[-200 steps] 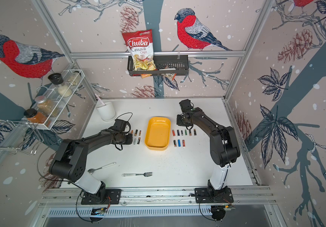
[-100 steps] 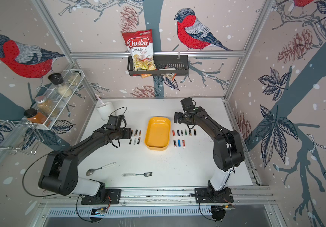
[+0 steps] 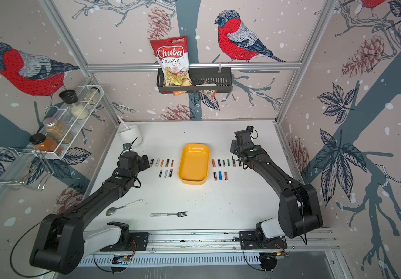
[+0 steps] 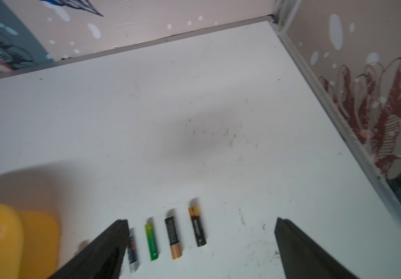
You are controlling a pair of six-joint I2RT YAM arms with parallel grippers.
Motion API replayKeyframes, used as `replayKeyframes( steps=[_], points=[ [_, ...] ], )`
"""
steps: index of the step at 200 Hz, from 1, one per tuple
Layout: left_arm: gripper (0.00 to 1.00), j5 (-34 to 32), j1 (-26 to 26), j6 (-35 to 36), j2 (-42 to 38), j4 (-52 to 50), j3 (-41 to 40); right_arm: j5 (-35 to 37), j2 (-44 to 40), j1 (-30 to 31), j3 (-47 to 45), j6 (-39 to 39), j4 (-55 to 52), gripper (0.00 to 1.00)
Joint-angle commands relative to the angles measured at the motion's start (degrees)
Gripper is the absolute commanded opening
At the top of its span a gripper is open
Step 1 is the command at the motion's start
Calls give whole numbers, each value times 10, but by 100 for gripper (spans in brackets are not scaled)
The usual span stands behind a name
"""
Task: Take the batteries out of the storage box
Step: Reset both arms
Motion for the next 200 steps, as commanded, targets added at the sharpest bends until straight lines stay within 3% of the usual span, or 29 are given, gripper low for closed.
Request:
replayKeyframes(
  steps=[1,10,25,48,82,123,143,161,200],
  points=[
    [96,-72,2,84,-2,241,-53,92,-4,-24,-48,11,120,100],
    [96,-79,10,85,5,260,-61,100,-12,-32,-76,16,164,100],
    [95,-3,36,107,19,293,-77,94,-39,-50,-146,17,251,100],
    [96,26,57,117,46,409,-124,100,-71,-73,-233,-4,375,100],
    [95,62,86,94,114,527,-156,86,-64,-99,-275,-16,446,100],
    [98,77,86,100,205,610,-160,103,-40,-93,-358,-130,641,100],
    [99,81,86,102,207,580,-143,86,3,-101,-416,-165,808,100],
    [98,83,86,103,206,576,-141,72,33,-100,-413,-175,830,100],
    [99,82,86,103,207,572,-140,-1,16,-124,-438,-159,840,100]
  ],
)
